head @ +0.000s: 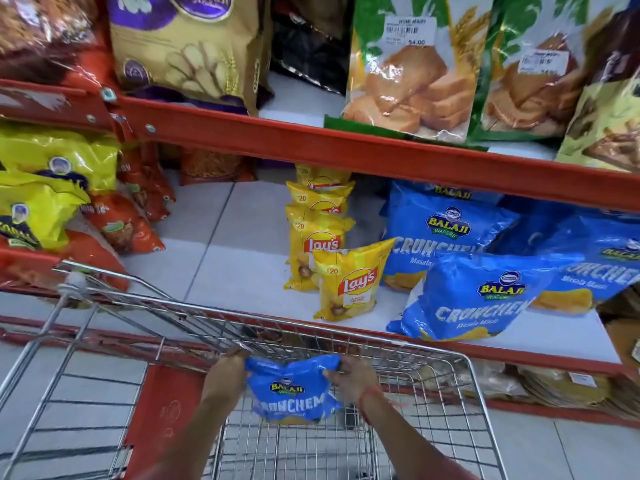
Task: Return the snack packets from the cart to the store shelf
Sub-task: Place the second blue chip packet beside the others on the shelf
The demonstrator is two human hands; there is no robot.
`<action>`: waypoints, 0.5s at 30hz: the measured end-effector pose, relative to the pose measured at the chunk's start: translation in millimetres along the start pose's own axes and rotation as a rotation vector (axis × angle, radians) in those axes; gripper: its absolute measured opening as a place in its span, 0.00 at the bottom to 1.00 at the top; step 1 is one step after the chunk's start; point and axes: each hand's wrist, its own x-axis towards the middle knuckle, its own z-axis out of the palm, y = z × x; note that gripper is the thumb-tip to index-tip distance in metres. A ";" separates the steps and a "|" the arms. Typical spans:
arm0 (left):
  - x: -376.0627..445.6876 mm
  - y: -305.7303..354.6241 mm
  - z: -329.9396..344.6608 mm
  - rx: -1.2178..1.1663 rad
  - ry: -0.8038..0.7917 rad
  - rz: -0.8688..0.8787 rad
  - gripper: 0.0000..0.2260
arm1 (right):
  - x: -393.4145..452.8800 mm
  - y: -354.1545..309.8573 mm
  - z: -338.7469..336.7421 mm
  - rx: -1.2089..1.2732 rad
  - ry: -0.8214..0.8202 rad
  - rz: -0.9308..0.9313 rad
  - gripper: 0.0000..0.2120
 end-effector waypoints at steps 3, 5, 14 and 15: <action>-1.0 -4.9 -0.9 0.082 -0.049 -0.055 0.09 | -9.1 0.6 5.3 -0.047 0.087 -0.019 0.09; -4.1 -5.5 -2.7 0.126 -0.052 -0.027 0.07 | -14.7 4.1 4.8 -0.010 0.159 -0.054 0.07; -64.3 10.0 -42.2 -0.182 0.206 0.111 0.05 | -76.0 1.9 -44.4 -0.019 0.245 -0.395 0.03; -73.0 15.5 -49.9 -0.203 0.269 0.144 0.04 | -82.8 1.2 -53.7 0.000 0.250 -0.424 0.03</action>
